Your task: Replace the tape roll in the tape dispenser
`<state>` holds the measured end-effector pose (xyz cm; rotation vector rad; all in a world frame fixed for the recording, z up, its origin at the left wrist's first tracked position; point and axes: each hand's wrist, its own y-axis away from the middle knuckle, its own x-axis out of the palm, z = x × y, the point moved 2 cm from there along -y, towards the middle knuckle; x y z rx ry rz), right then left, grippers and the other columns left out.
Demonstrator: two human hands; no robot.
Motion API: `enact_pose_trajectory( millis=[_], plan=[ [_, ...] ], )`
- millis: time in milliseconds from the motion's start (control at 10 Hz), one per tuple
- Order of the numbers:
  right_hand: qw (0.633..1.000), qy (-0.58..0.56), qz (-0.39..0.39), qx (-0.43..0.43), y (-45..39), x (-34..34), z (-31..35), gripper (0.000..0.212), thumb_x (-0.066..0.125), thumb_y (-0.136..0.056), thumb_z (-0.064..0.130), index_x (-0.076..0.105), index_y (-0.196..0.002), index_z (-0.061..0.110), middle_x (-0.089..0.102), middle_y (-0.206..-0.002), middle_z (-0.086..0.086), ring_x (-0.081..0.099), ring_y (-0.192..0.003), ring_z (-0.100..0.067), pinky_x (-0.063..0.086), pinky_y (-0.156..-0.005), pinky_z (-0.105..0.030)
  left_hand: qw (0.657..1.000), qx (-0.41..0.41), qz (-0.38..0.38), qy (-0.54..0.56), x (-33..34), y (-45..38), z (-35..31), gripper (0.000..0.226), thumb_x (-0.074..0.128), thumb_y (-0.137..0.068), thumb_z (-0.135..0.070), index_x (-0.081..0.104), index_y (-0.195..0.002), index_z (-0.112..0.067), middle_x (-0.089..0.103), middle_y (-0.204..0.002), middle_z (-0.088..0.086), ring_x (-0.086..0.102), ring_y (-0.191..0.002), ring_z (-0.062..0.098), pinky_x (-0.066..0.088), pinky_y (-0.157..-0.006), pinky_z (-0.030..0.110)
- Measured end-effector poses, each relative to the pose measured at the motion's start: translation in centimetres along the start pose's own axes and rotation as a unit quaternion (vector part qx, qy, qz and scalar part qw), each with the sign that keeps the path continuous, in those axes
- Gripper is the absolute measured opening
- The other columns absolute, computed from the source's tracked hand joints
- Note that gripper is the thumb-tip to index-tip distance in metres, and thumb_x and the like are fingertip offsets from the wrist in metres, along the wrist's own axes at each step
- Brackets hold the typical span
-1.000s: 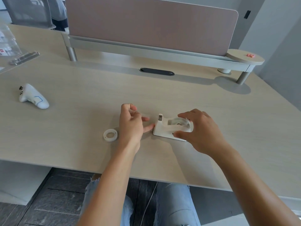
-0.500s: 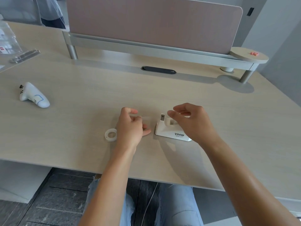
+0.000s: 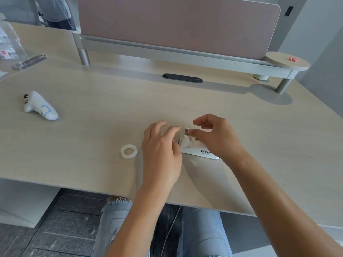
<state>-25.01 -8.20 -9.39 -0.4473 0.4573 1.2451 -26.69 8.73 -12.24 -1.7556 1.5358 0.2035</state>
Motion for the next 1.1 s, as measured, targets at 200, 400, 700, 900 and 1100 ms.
enact_pose_trajectory(
  millis=[200, 400, 700, 900, 1100],
  plan=[
    [0.998, -0.043, -0.026, -0.025, 0.3, 0.1, -0.9, 0.013, 0.066, -0.097, 0.022, 0.074, -0.107, 0.022, 0.071, -0.100, 0.016, 0.070, -0.105, -0.013, 0.045, -0.075, -0.019, 0.996, -0.025, 0.042, -0.069, 0.4, 1.2, -0.6, 0.046, 0.045, -0.090, -0.013, 0.071, -0.126, -0.026, 0.055, -0.151, 0.007, 0.039, -0.148, 0.035, 0.039, -0.113, 0.060],
    [0.993, -0.071, -0.073, -0.056, 0.4, 0.4, -1.0, 0.025, 0.049, -0.102, 0.012, 0.073, -0.106, 0.018, 0.072, -0.104, 0.009, 0.062, -0.078, -0.011, 0.041, -0.055, -0.006, 0.997, -0.030, 0.036, -0.057, 1.0, 1.3, -0.4, 0.053, 0.039, -0.086, -0.017, 0.071, -0.128, -0.022, 0.058, -0.149, 0.008, 0.041, -0.147, 0.034, 0.038, -0.114, 0.061],
    [0.986, -0.119, -0.091, -0.070, -1.5, 2.1, -0.4, 0.030, 0.041, -0.097, 0.010, 0.070, -0.102, 0.016, 0.075, -0.107, 0.000, 0.074, -0.092, -0.034, 0.047, -0.068, -0.026, 0.996, -0.066, 0.051, -0.039, 1.7, -0.8, 0.1, 0.047, 0.050, -0.092, -0.012, 0.064, -0.136, -0.015, 0.055, -0.149, 0.013, 0.040, -0.146, 0.033, 0.034, -0.117, 0.054],
    [0.979, -0.153, -0.088, -0.101, -1.1, 1.8, -0.5, 0.029, 0.037, -0.100, 0.004, 0.066, -0.106, 0.007, 0.071, -0.100, 0.000, 0.078, -0.079, -0.033, 0.049, -0.065, -0.019, 0.994, -0.064, 0.060, -0.072, 1.5, -0.7, -0.2, 0.047, 0.053, -0.093, -0.014, 0.061, -0.140, -0.015, 0.057, -0.146, 0.013, 0.043, -0.144, 0.033, 0.038, -0.115, 0.049],
    [0.952, -0.207, -0.190, -0.122, 1.0, -1.7, 0.3, 0.020, 0.051, -0.099, 0.004, 0.070, -0.095, 0.006, 0.074, -0.094, -0.002, 0.070, -0.090, -0.007, 0.048, -0.085, -0.023, 0.997, -0.040, -0.011, -0.057, 0.5, 2.1, -1.2, 0.042, 0.058, -0.091, -0.024, 0.057, -0.134, -0.024, 0.060, -0.131, 0.001, 0.051, -0.129, 0.027, 0.055, -0.092, 0.048]
  ],
)
